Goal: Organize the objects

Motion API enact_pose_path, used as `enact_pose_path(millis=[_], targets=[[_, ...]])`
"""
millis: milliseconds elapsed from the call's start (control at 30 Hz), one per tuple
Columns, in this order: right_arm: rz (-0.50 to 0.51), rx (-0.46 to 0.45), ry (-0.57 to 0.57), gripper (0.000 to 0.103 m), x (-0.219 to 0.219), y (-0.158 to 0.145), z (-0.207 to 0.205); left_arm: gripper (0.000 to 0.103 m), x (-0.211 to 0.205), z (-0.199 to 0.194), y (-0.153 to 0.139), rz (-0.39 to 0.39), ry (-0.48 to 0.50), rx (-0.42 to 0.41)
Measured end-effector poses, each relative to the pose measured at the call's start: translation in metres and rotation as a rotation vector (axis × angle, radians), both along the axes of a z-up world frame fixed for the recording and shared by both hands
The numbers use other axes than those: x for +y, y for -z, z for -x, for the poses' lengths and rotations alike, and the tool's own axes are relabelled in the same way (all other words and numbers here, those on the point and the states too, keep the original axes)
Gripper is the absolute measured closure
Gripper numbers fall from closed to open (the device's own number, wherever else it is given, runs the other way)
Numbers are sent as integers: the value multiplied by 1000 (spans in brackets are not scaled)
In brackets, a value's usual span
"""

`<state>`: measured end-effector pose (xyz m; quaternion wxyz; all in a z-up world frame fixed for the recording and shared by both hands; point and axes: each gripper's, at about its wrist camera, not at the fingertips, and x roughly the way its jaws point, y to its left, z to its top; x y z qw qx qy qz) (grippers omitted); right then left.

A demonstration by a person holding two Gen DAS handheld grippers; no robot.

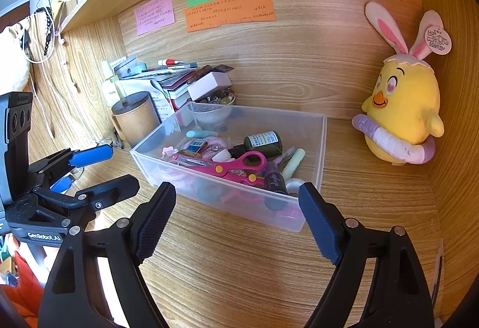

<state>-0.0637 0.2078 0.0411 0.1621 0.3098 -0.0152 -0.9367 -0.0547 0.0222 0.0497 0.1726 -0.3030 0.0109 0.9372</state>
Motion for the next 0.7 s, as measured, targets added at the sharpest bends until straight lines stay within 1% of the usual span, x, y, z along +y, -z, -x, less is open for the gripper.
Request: enact_pose_path(millis=[300, 600, 700], targets=[[-10, -4, 1, 21, -2, 1, -1, 8, 4, -1, 3, 4, 12, -13], [-14, -10, 4, 21, -3, 3, 1, 8, 3, -2, 4, -10, 14, -2], [-12, -14, 10, 21, -1, 5, 2, 7, 1, -1, 4, -15, 9, -9]])
